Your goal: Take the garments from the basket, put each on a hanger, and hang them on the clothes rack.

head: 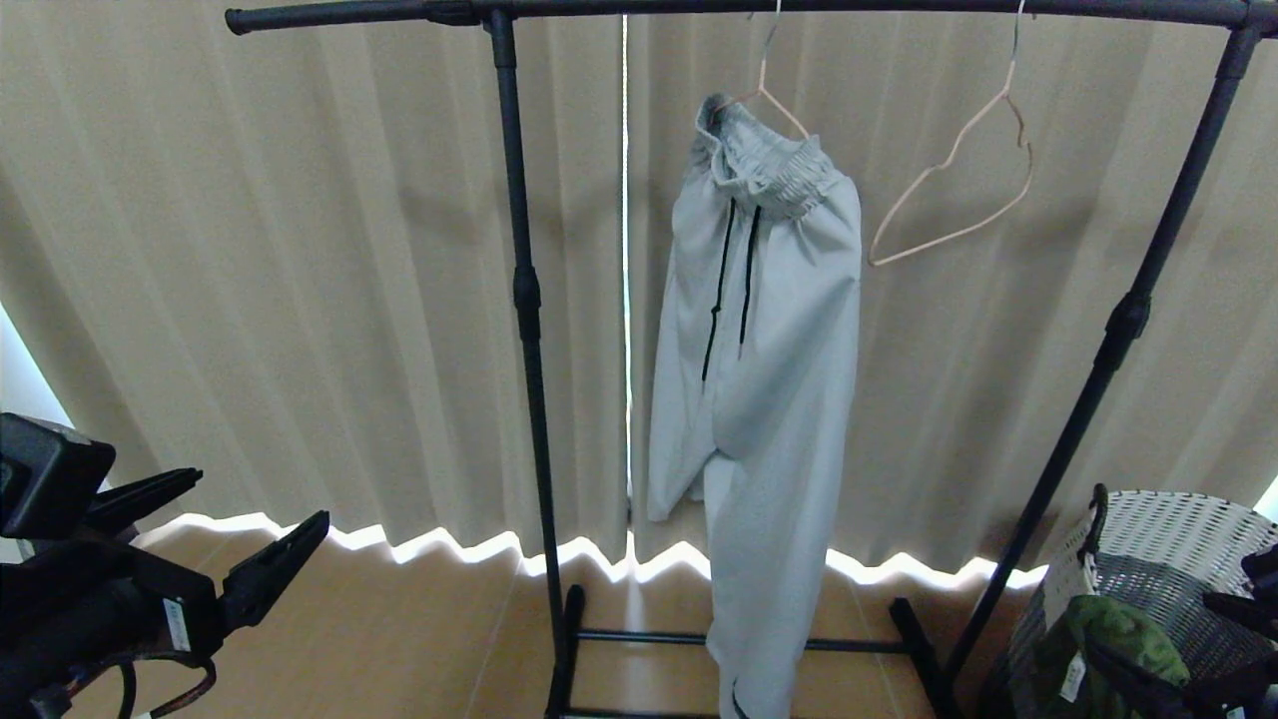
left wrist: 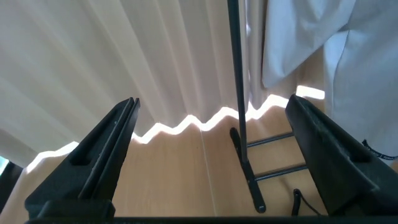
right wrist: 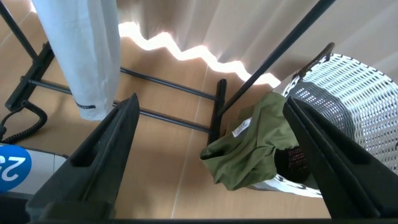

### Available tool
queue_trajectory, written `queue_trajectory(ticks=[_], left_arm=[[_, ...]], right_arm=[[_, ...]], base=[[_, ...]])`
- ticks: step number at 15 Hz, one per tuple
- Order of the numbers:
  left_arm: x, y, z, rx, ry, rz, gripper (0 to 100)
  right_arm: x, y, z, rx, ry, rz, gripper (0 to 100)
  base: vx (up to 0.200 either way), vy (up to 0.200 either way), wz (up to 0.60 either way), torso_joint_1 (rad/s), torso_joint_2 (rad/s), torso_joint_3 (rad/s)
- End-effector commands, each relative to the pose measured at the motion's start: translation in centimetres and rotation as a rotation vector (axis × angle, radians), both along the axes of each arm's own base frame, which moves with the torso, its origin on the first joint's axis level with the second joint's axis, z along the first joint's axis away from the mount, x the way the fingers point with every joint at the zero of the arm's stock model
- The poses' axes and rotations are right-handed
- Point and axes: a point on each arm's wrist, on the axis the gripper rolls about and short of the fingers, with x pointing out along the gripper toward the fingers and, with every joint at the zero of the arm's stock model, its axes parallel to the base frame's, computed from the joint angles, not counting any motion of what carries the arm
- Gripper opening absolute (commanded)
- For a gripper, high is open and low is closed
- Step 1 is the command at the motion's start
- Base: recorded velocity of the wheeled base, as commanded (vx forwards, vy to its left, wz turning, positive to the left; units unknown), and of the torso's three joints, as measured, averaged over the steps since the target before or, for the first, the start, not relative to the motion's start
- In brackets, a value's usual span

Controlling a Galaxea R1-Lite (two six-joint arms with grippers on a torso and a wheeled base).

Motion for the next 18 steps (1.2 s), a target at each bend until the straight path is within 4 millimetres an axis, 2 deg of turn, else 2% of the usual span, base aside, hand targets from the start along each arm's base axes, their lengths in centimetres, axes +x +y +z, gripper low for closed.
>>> queue_trajectory(ticks=[1,2,17,18], left_arm=[[0.01,-0.01,-0.1,0.005,0.004,0.0,100],[-0.01,0.0,-0.15,0.009,0.005,-0.001,100],[-0.27,0.05,-0.48,0.017,0.013,-0.002,100],[-0.27,0.05,-0.48,0.017,0.013,-0.002,100]], right_arm=[[-0.01,0.0,-0.09,-0.002,0.006,0.0,100],[0.01,0.01,-0.1,-0.001,0.007,0.001,100],[-0.1,-0.02,-0.23,-0.003,0.01,0.0,100],[-0.21,-0.03,-0.4,-0.003,0.015,0.0,100]], base=[[0.0,0.0,0.0,0.0,0.0,0.0],[0.0,0.0,0.0,0.0,0.0,0.0],[0.0,-0.2,0.0,0.0,0.0,0.004],[0.0,0.0,0.0,0.0,0.0,0.0]])
